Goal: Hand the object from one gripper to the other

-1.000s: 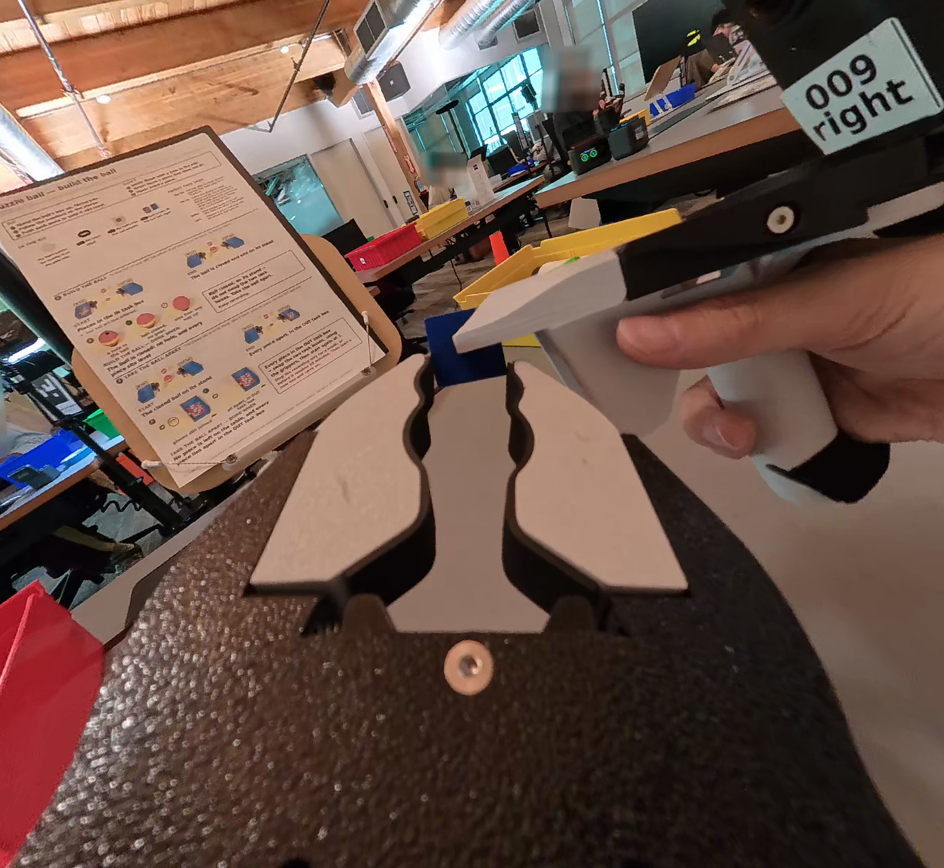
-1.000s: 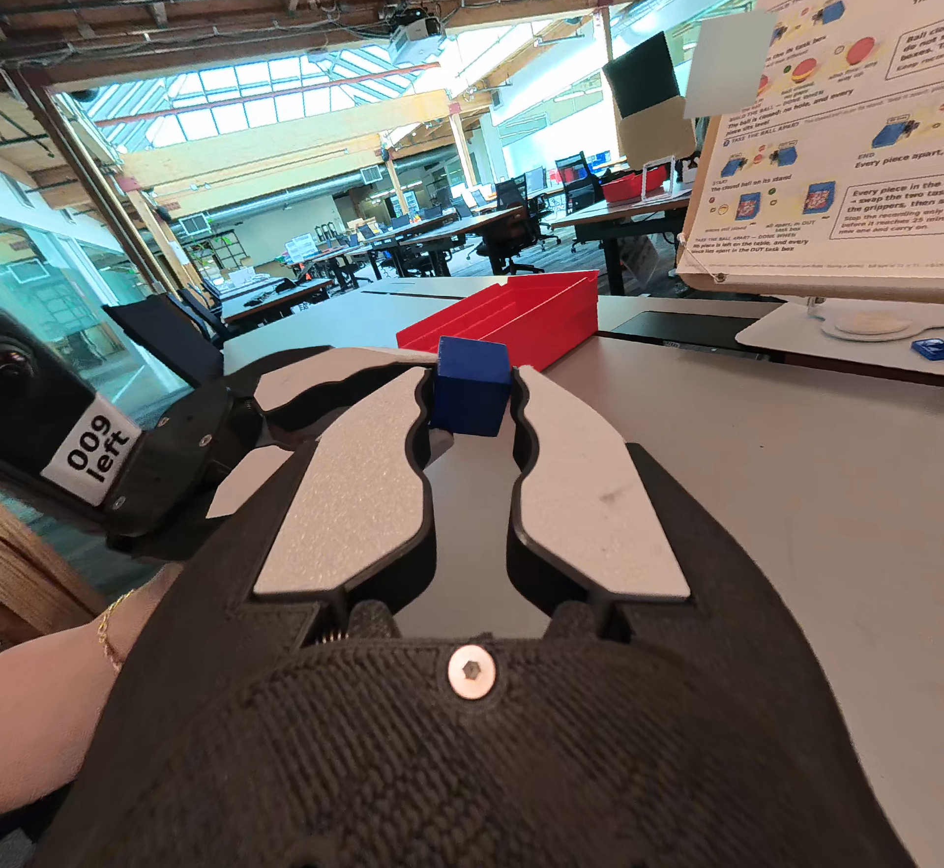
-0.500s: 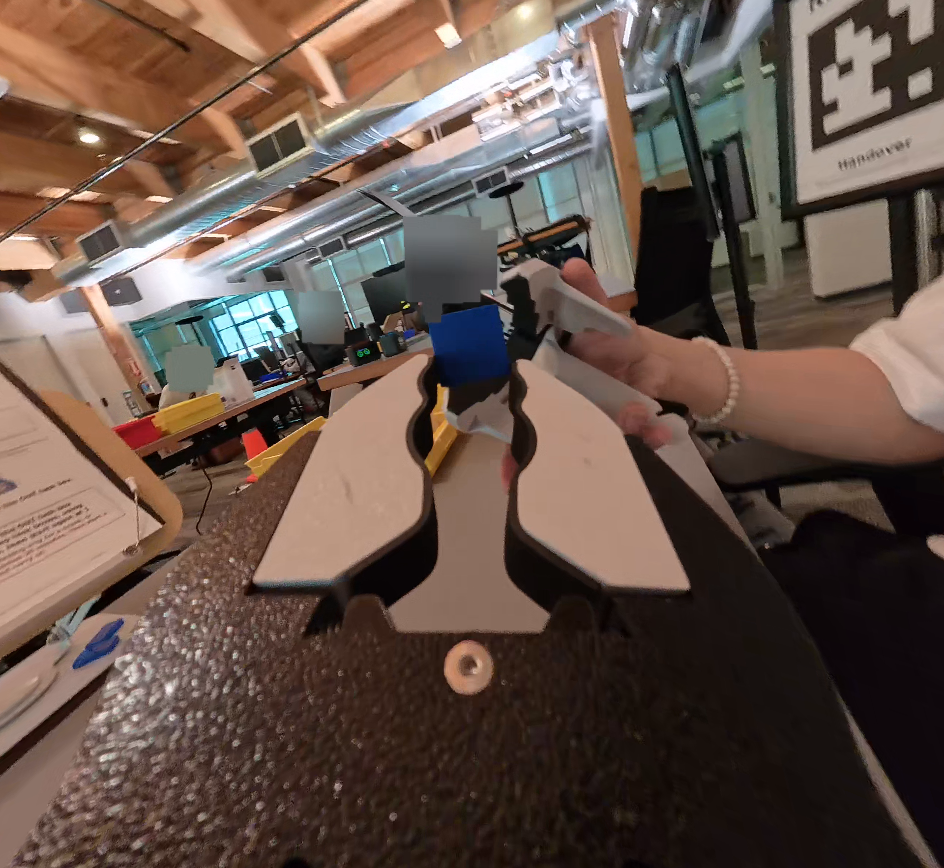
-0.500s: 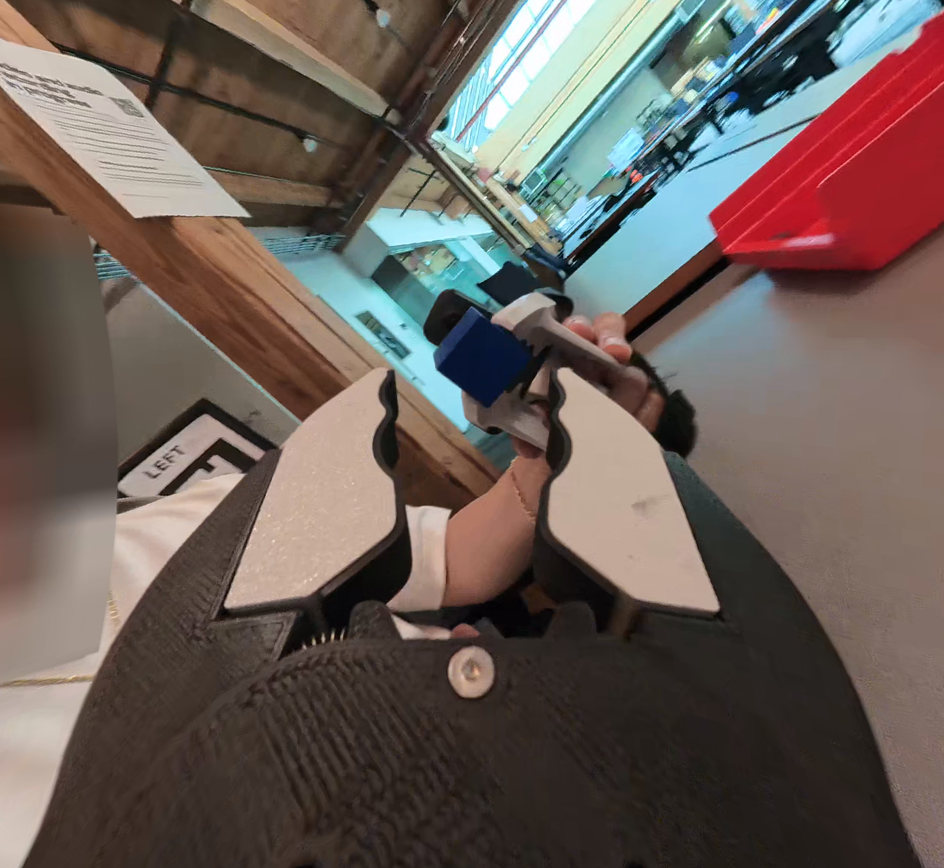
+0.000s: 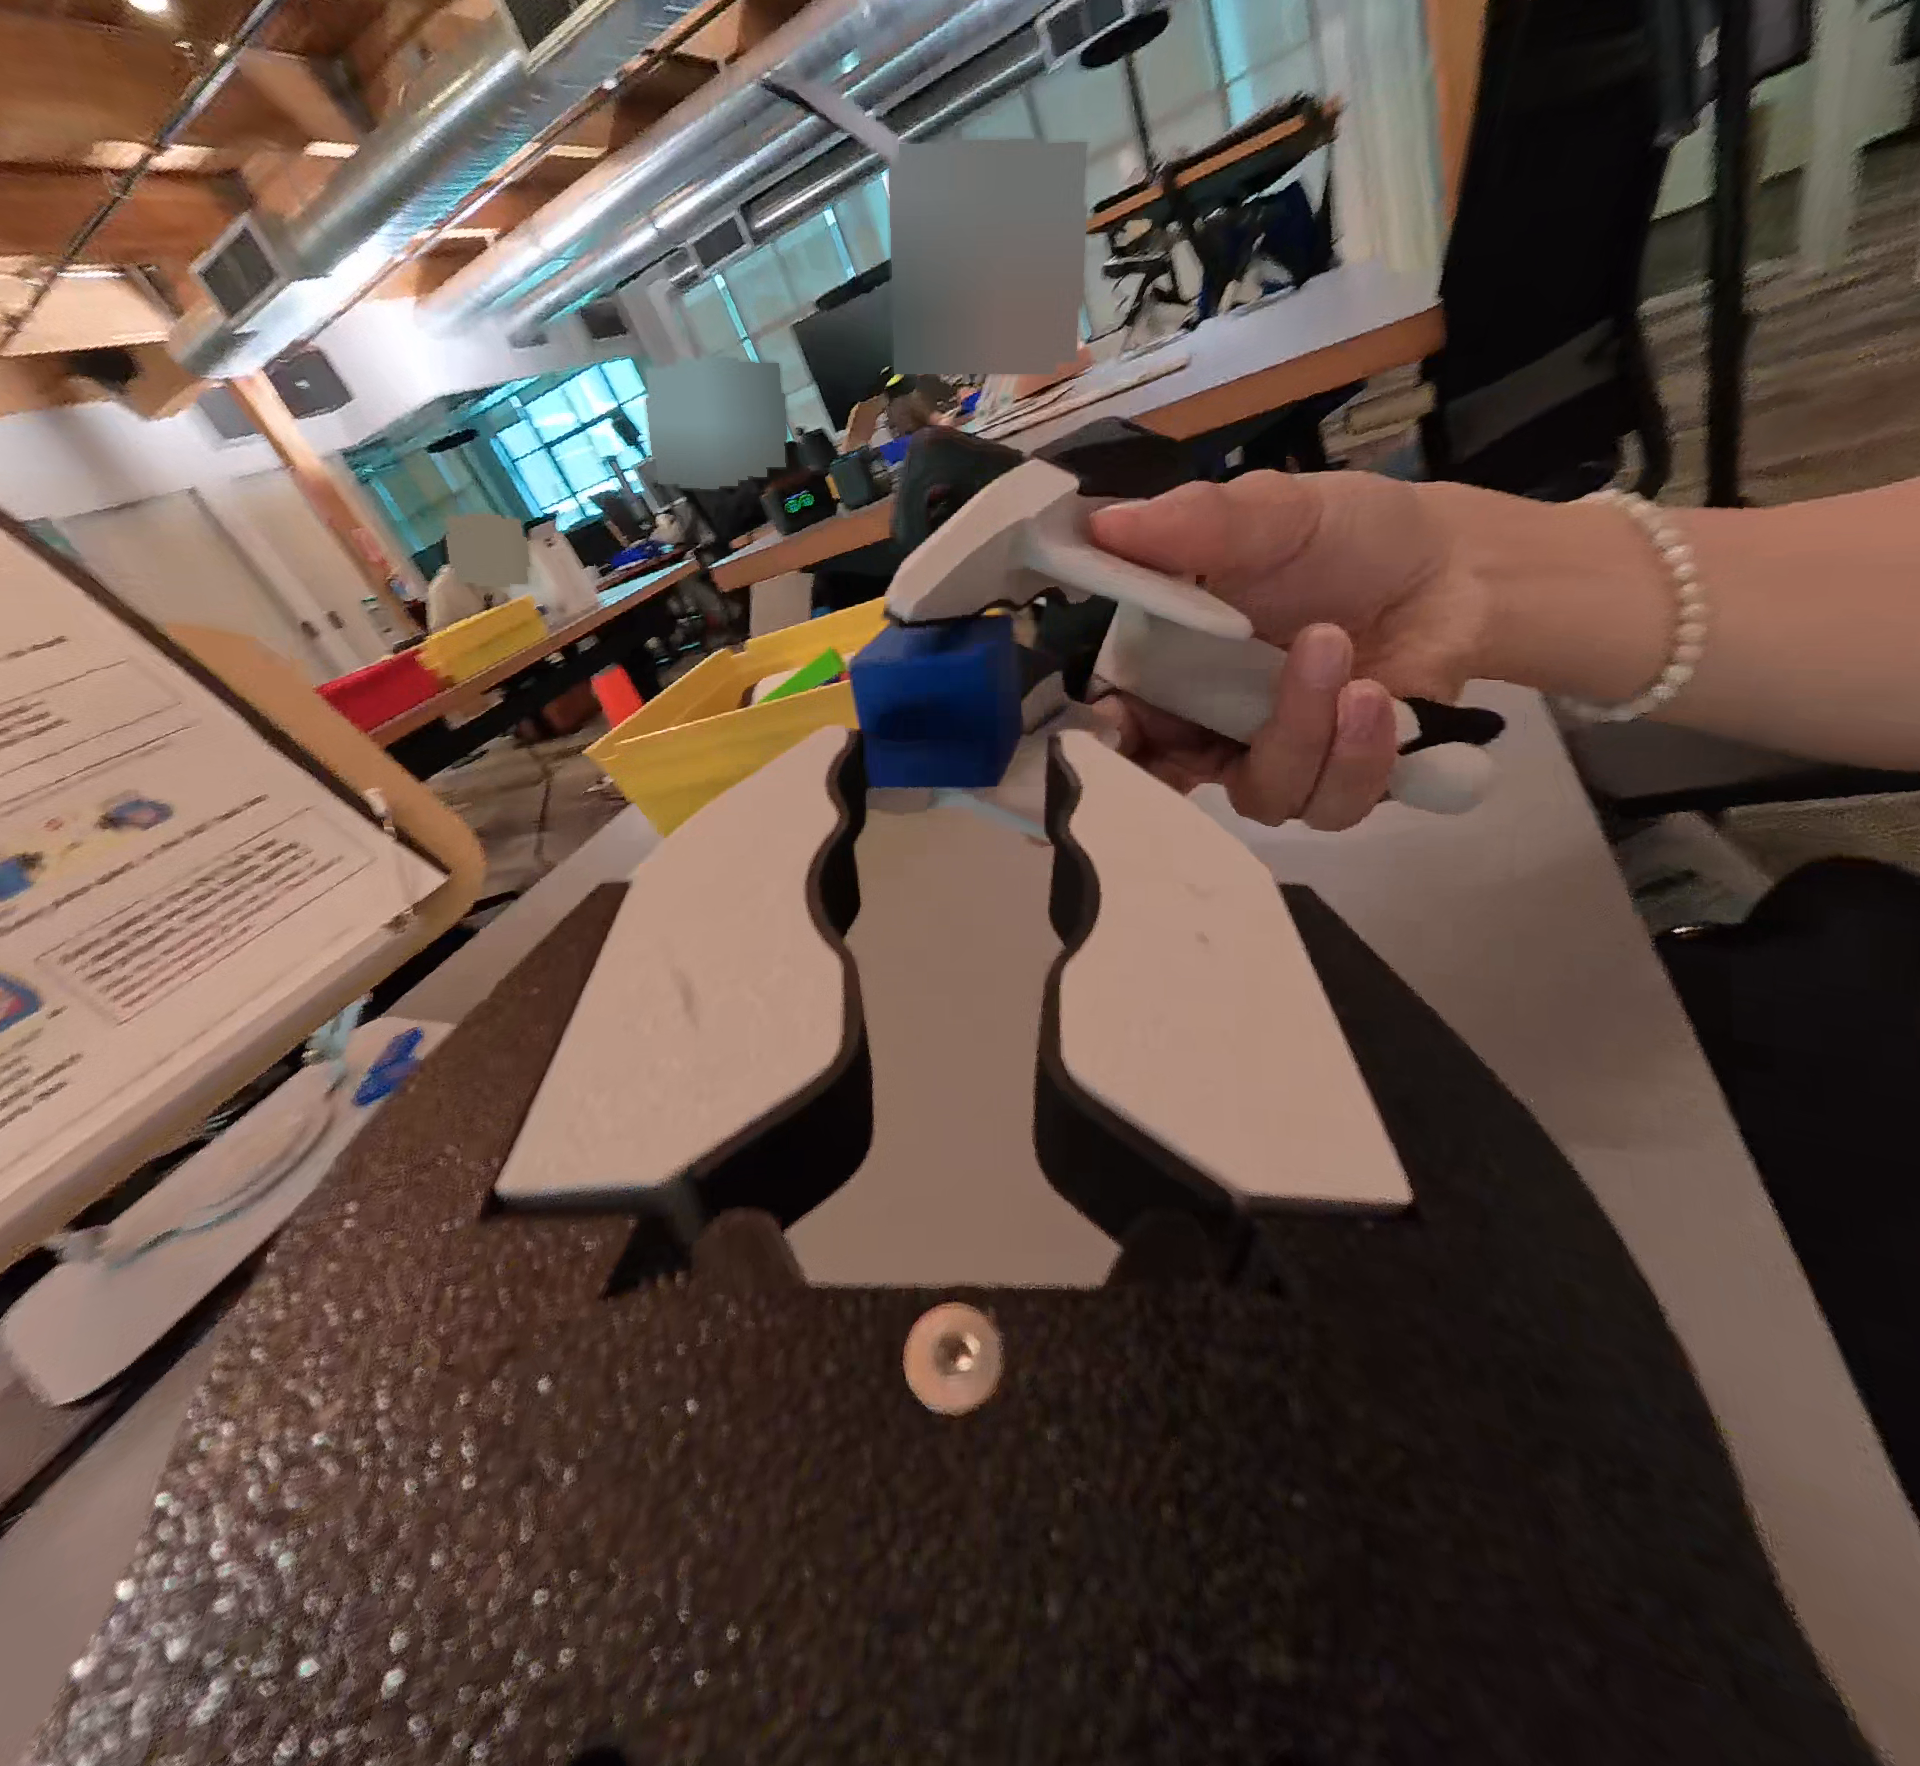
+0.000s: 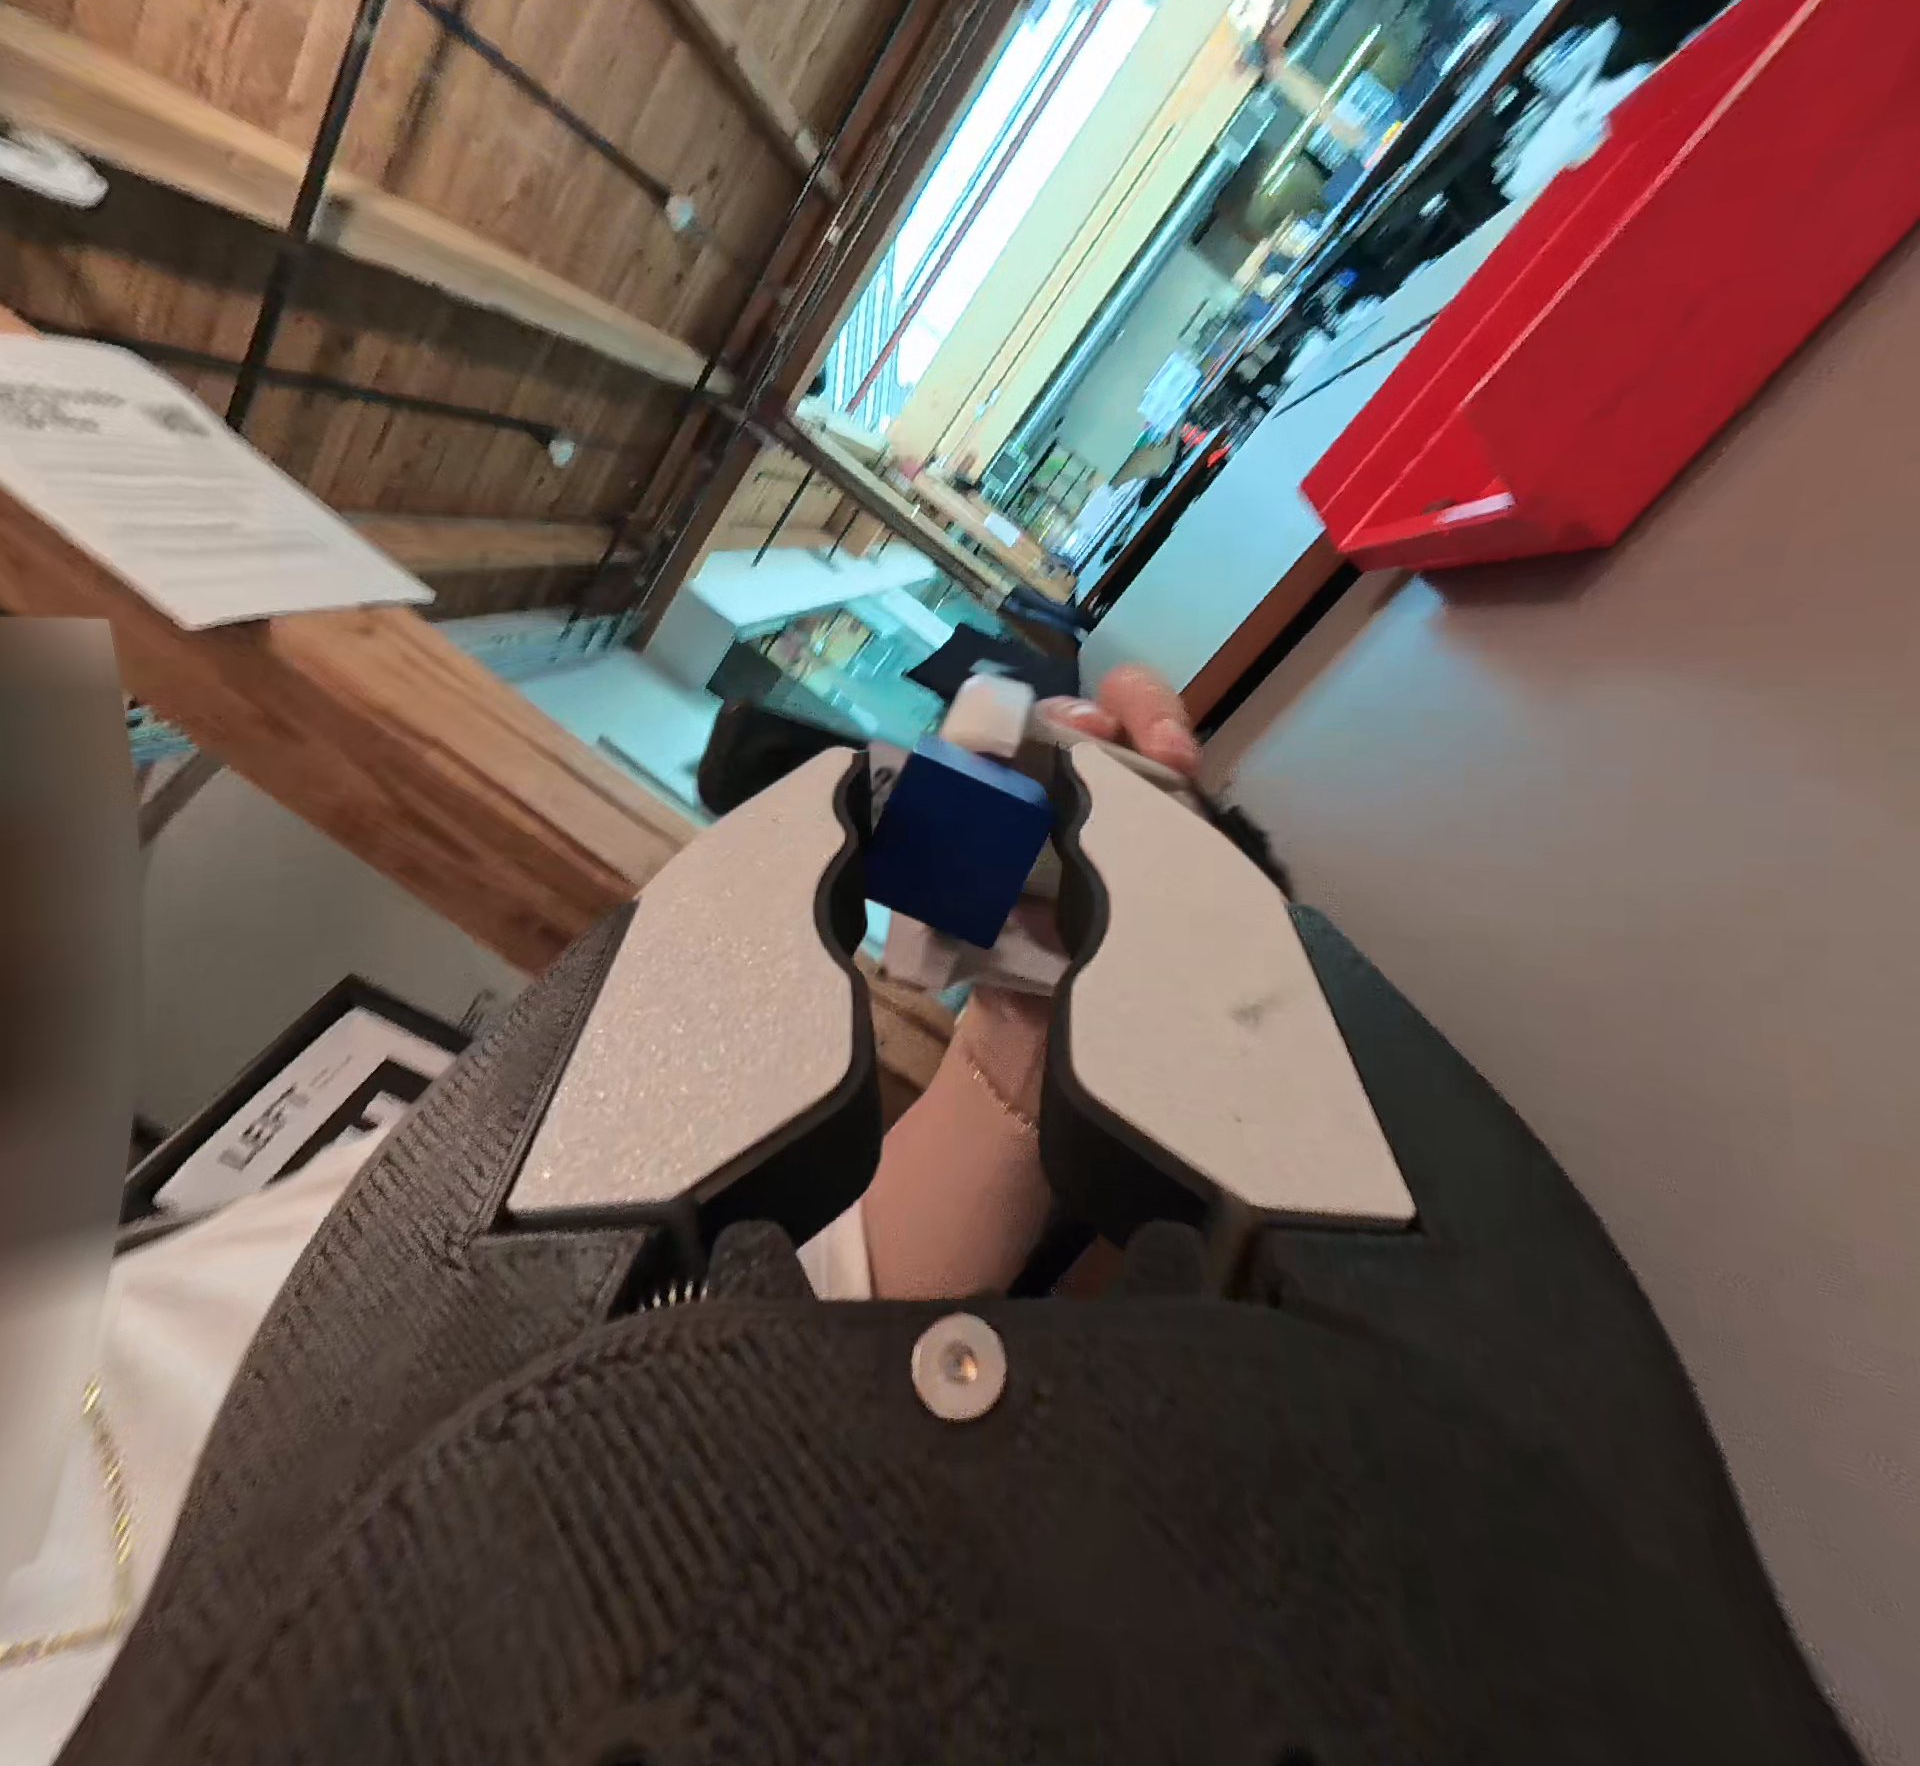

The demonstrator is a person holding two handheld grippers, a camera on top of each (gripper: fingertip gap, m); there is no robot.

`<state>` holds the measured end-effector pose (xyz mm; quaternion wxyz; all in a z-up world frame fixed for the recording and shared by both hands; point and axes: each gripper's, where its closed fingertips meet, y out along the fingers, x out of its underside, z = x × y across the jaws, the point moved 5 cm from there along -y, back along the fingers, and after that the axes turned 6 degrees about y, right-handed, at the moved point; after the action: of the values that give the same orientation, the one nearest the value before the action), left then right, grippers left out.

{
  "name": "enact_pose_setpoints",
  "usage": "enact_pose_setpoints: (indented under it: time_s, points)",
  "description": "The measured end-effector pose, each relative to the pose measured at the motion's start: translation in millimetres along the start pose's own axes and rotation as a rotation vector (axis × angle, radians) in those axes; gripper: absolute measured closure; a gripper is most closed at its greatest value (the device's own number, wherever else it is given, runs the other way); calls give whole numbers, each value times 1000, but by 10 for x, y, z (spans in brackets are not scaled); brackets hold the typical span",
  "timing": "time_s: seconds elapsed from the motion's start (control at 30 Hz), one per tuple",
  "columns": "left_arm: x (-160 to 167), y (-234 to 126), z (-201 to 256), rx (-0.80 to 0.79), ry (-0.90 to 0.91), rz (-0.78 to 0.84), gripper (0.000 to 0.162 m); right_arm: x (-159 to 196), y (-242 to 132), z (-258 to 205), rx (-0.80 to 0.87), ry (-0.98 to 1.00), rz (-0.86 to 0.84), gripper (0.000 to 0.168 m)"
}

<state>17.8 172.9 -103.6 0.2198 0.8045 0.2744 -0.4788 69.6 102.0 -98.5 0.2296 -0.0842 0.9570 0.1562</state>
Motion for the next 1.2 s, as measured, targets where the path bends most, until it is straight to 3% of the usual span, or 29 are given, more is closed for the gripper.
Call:
enact_pose_setpoints:
  time_s: [0.17,0.3,0.43,0.6,0.8,0.9,0.93,0.97,1.2]
  points:
    - [-40,90,13,-128,190,-104,123,-173,-142,159,69,69,199,136]
    - [-17,255,-24,-306,127,-220,120,-179,-141,174,54,106,271,136]
    - [-4,380,61,-358,130,-309,120,-164,-128,172,77,81,301,136]
    - [-5,369,35,-508,63,-347,135,-164,-131,150,86,61,325,136]
    - [35,388,64,-526,49,-368,139,-163,-133,161,129,21,333,136]
    - [64,423,85,-503,14,-370,122,-148,-114,143,122,16,333,137]
    - [72,422,80,-511,5,-368,122,-134,-95,143,120,17,322,136]
    - [79,406,64,-532,8,-369,132,-130,-92,145,123,13,324,136]
    - [15,351,17,-463,3,-333,133,-139,-87,71,95,-88,226,134]
